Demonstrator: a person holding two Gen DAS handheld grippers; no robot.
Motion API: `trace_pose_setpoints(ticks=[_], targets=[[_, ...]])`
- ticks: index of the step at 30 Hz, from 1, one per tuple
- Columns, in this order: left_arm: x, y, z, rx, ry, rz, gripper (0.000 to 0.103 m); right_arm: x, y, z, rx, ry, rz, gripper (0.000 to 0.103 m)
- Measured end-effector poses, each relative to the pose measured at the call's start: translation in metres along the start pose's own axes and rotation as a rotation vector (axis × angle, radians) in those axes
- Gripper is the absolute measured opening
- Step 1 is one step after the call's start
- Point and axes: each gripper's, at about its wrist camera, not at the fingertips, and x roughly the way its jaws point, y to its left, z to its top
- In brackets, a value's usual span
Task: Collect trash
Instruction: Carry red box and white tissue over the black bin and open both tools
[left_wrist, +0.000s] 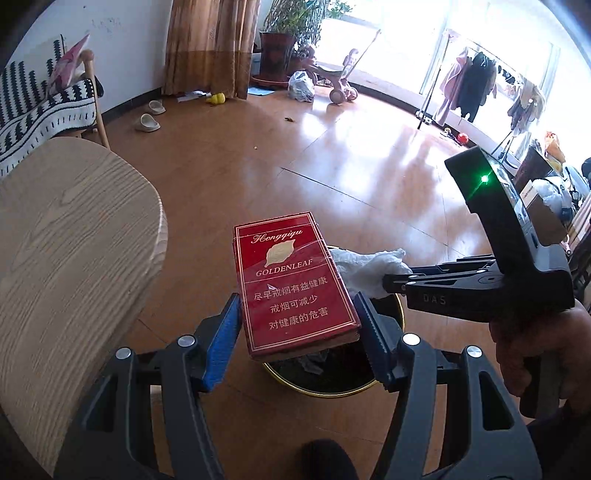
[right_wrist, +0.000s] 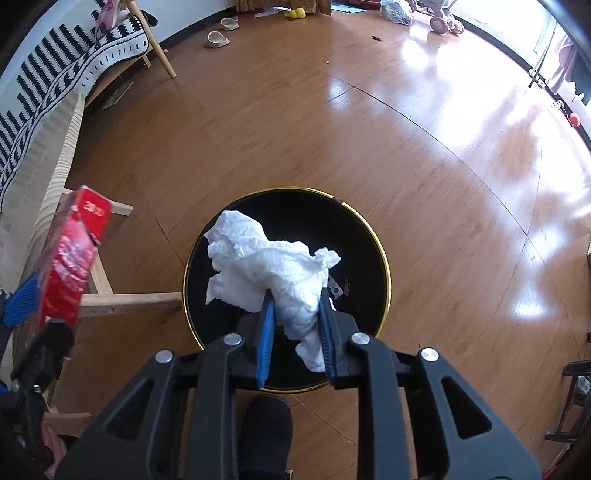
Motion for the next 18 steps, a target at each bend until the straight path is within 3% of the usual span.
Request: trace_pose_setpoints(ticks=[2,3,5,6,7,18], targets=[[0.001,0.000,0.000,-0.001,0.002,-0.002,0.060,0.000,-0.001,-0.002,-0.001,0.000,0.003,0.023],[0.002,0.000,0.000,-0.001,0.004,-0.003,0.060,0.000,-0.003,-0.002,0.002,0.001,0.008,0.028],[0.004,0.000,0.000,0.000,0.007,-0.006,0.060,-0.001,-0.009,0.000,0.016,-0.001,0.012,0.049],[0.005,0.000,0.000,-0.001,0.009,-0.007,0.060,-0.003,-0.011,0.000,0.024,-0.012,0.009,0.065],[0.006,0.001,0.001,-0.002,0.012,-0.008,0.060,-0.005,-0.012,0.001,0.028,-0.021,0.008,0.068],[0.035,-0.009,-0.002,0.014,0.075,-0.046,0.060,-0.023,-0.040,0.001,0.125,-0.078,-0.025,0.071]])
